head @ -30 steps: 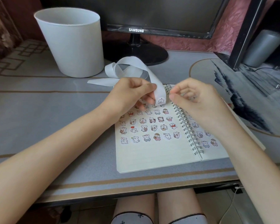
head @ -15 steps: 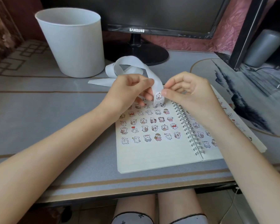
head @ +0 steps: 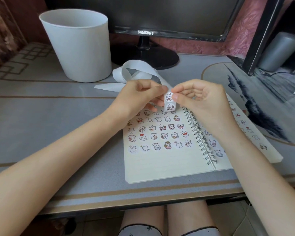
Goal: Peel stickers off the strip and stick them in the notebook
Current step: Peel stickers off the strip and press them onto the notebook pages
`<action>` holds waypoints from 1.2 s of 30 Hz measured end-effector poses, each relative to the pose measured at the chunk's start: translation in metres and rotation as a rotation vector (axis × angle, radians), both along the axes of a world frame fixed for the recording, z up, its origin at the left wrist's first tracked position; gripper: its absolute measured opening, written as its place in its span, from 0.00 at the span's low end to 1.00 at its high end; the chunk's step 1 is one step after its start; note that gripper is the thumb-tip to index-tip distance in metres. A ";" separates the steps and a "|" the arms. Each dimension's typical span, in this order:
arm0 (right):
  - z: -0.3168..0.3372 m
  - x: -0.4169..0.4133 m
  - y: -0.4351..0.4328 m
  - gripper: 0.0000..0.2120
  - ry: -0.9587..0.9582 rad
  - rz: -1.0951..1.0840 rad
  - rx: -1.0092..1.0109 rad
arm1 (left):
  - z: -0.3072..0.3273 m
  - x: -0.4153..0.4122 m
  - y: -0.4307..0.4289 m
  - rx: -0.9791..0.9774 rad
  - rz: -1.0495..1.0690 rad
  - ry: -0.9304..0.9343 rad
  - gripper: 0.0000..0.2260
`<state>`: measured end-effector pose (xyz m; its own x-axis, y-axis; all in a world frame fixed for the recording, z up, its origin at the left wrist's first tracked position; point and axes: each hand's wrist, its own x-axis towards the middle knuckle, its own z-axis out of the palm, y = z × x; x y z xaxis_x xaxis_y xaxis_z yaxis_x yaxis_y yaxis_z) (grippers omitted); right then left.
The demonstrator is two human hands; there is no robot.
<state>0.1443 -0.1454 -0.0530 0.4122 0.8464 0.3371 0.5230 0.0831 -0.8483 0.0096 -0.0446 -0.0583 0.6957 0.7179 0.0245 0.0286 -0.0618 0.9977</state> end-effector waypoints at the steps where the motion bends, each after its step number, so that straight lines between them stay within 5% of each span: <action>1: 0.000 0.000 0.000 0.07 -0.008 0.000 0.001 | 0.000 0.000 0.000 0.000 -0.009 -0.002 0.06; 26: 0.001 -0.003 -0.003 0.05 -0.139 -0.063 -0.073 | -0.004 0.001 -0.003 0.037 -0.017 -0.018 0.06; 36: 0.012 -0.017 -0.013 0.03 -0.442 -0.107 0.011 | -0.005 0.001 0.002 -0.100 0.028 0.001 0.06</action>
